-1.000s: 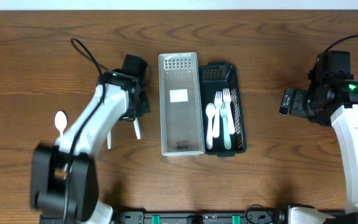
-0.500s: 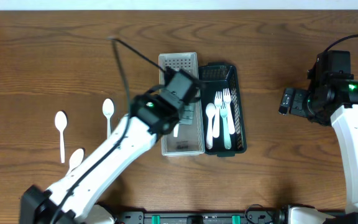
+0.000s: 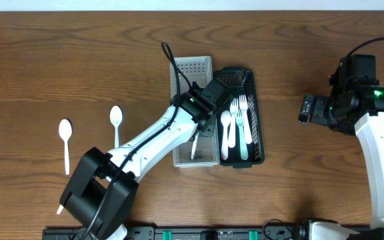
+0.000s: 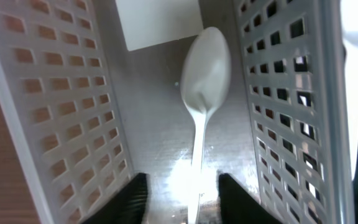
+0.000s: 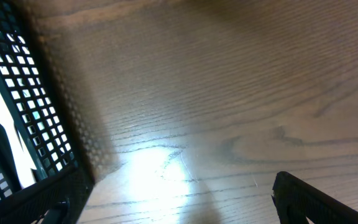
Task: Pack container
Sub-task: 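Carry the spoon over the clear basket and release it inside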
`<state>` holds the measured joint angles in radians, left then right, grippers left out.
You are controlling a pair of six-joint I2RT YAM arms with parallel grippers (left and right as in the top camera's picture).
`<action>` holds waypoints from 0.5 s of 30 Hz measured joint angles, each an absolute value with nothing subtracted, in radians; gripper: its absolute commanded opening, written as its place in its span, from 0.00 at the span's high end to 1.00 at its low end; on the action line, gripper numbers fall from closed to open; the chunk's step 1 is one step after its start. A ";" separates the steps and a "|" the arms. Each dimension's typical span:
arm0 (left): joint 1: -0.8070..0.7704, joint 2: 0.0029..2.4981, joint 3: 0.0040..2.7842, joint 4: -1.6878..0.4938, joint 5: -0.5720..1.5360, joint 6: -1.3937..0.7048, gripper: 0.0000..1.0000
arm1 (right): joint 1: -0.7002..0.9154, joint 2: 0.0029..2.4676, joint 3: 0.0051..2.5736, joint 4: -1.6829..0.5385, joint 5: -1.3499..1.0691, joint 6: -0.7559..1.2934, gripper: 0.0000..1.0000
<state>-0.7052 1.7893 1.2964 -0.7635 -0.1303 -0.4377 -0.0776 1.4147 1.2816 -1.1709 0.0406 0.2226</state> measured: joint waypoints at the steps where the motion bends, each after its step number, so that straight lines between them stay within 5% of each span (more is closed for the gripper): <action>1: -0.705 1.784 1.297 -0.768 -0.131 -0.418 0.39 | -0.078 1.415 1.282 -1.171 0.040 0.223 0.01; 9: -0.661 1.561 1.373 -0.913 -0.153 -0.335 0.18 | -0.078 1.415 1.281 -1.174 0.040 0.222 0.01; 15: -0.369 1.334 1.404 -1.030 -0.176 -0.319 0.11 | -0.078 1.415 1.281 -1.174 0.040 0.222 0.01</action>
<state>-0.3691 1.3338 1.4044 -1.0302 -0.1761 -0.3191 -0.0776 1.4147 1.2812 -1.1736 0.0399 0.2222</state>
